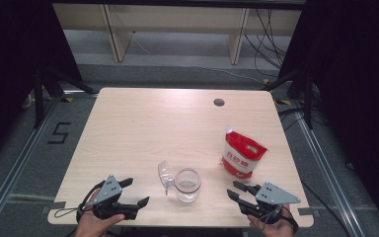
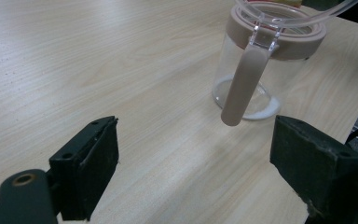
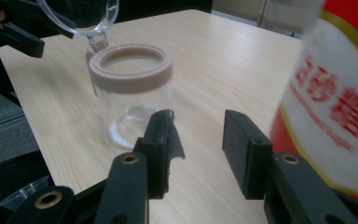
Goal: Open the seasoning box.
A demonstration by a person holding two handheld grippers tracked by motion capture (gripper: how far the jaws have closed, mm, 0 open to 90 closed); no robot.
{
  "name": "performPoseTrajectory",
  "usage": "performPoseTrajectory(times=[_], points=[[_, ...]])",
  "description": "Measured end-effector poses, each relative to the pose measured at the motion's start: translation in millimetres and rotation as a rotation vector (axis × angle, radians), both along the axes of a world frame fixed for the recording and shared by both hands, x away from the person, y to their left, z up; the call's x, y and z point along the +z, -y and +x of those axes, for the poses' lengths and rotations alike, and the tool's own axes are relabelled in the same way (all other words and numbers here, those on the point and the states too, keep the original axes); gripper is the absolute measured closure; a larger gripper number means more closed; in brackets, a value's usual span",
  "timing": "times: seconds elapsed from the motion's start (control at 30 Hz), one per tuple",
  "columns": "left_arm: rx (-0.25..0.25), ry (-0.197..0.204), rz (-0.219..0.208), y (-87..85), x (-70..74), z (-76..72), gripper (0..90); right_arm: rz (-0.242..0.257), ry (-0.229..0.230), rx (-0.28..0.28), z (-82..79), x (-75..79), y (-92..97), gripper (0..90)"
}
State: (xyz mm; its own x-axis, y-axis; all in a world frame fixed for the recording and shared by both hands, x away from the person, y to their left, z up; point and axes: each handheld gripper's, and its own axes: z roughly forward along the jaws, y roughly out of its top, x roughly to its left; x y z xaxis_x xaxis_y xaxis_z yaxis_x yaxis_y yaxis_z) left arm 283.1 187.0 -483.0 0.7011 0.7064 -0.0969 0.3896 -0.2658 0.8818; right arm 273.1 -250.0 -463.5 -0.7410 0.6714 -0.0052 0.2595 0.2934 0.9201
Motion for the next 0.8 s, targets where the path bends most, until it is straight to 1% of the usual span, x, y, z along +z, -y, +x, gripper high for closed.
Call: performPoseTrajectory(times=[0.03, 0.07, 0.1, 0.17, 0.23, 0.27, 0.3, 0.33, 0.37, 0.4, 0.43, 0.47, 0.5, 0.53, 0.57, 0.63, 0.67, 0.73, 0.77, 0.8], points=[[-0.002, 0.0, 0.0, 0.1, 0.1, -0.1, 15.2, 0.0, 0.007, 0.003, -0.8, -0.5, 3.5, 62.7], [-0.002, 0.0, 0.004, -0.1, 0.4, -0.6, 15.2, 0.005, 0.017, -0.017, -2.9, -0.6, 6.8, 62.6], [-0.005, 0.0, 0.001, -0.1, 0.5, -0.7, 15.2, 0.003, 0.007, -0.017, -3.7, -0.2, 10.4, 62.5], [-0.007, -0.002, 0.002, -0.4, 0.6, -0.4, 15.3, 0.002, 0.021, -0.05, -5.2, -0.6, 17.8, 62.4], [0.002, -0.003, 0.007, -0.1, 0.7, 0.0, 15.4, 0.007, -0.001, -0.074, -6.6, -2.2, 24.4, 62.4], [0.003, -0.005, 0.006, 0.1, 0.5, 0.2, 15.4, 0.005, -0.003, -0.085, -6.4, -2.9, 27.7, 62.3], [-0.004, -0.006, 0.004, 0.1, 0.2, 0.8, 15.4, -0.01, 0.027, -0.092, -5.2, -3.6, 32.2, 62.4], [-0.006, -0.007, 0.004, 0.2, 0.0, 1.1, 15.4, -0.006, 0.016, -0.106, -5.8, -3.9, 35.9, 62.1], [-0.005, -0.008, 0.003, 0.3, -0.1, 1.4, 15.4, 0.001, -0.014, -0.139, -8.6, -3.7, 38.5, 61.6], [-0.004, -0.01, -0.002, 0.4, -0.1, 1.9, 15.5, 0.011, -0.004, -0.135, -7.2, -4.2, 40.1, 61.5], [-0.004, -0.014, -0.016, 0.6, -0.6, 2.6, 15.5, 0.01, -0.019, -0.146, -7.9, -3.9, 43.0, 61.0], [-0.005, -0.018, -0.025, 0.5, -0.6, 2.5, 15.5, 0.021, -0.008, -0.172, -7.6, -4.9, 44.6, 60.5], [-0.003, -0.02, -0.028, 0.5, -0.7, 2.4, 15.5, 0.008, -0.009, -0.179, -7.1, -5.1, 47.4, 60.0], [-0.007, -0.019, -0.026, 0.4, -0.5, 2.3, 15.5, 0.011, -0.007, -0.175, -5.4, -5.9, 49.9, 59.4], [-0.004, -0.017, -0.027, 0.4, -0.5, 2.4, 15.5, 0.009, 0.007, -0.178, -4.4, -6.6, 51.1, 58.7], [-0.004, -0.02, -0.032, 0.8, -0.7, 2.6, 15.5, 0.008, 0.008, -0.184, -4.0, -7.0, 53.2, 57.3], [-0.004, -0.02, -0.029, 0.8, -0.8, 2.6, 15.5, 0.017, -0.003, -0.191, -3.7, -7.5, 53.7, 55.7], [-0.005, -0.019, -0.027, 0.9, -0.9, 2.4, 15.5, 0.027, -0.006, -0.201, -2.7, -8.6, 54.2, 52.5], [-0.004, -0.02, -0.026, 0.9, -0.9, 2.4, 15.5, 0.015, 0.0, -0.202, -1.4, -8.8, 55.9, 51.1], [-0.004, -0.019, -0.028, 1.0, -0.9, 2.1, 15.5, 0.029, 0.006, -0.213, -0.3, -9.8, 55.9, 49.5]])
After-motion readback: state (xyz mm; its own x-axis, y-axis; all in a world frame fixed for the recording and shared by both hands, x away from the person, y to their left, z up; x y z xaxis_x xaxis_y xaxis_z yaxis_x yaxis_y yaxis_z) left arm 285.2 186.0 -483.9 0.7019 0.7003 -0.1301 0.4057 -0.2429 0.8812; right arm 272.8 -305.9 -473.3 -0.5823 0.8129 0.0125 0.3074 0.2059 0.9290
